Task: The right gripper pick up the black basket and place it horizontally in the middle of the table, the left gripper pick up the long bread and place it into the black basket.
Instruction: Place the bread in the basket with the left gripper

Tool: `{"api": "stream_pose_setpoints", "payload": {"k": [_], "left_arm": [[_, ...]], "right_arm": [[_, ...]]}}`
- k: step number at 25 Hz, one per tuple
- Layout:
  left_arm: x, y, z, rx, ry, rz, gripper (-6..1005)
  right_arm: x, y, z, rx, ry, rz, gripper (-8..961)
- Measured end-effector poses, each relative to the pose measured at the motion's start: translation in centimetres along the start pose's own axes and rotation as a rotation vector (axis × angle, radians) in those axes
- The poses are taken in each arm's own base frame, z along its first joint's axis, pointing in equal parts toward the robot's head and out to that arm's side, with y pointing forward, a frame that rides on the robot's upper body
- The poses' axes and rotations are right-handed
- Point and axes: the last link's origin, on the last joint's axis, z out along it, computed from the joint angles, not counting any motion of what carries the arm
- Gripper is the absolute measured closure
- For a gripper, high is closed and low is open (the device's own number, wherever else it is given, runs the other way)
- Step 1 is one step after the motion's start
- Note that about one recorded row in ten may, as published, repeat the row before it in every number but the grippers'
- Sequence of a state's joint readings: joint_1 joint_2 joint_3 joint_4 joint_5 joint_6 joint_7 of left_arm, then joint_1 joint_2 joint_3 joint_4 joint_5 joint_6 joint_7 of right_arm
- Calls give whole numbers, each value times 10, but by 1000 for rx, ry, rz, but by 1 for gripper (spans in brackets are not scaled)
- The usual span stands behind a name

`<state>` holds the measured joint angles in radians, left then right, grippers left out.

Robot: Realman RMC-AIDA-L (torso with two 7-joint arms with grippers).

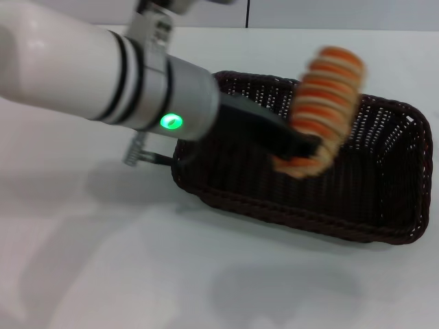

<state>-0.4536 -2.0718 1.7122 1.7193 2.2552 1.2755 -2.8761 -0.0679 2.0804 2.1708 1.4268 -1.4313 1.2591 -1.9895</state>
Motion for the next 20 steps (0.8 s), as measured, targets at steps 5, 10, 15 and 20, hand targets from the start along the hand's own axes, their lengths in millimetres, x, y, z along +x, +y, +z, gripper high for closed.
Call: {"api": "stream_pose_setpoints", "payload": {"k": [5,10,15,20], "left_arm": [[3,24,16,-85,16,44,561],[10,22,23,-90,30,57,601],[13,9,29,-71,22,29,653],[18,-5,27,-42,32,21,686]], "right_arm": [[-1,0,1,-2,-2,-1,465],[-2,2,2,-13,-9,-3,457],[-2,4,4,-22,-11,-4,448],[-2,5,4,-26,-11,-3,440]]}}
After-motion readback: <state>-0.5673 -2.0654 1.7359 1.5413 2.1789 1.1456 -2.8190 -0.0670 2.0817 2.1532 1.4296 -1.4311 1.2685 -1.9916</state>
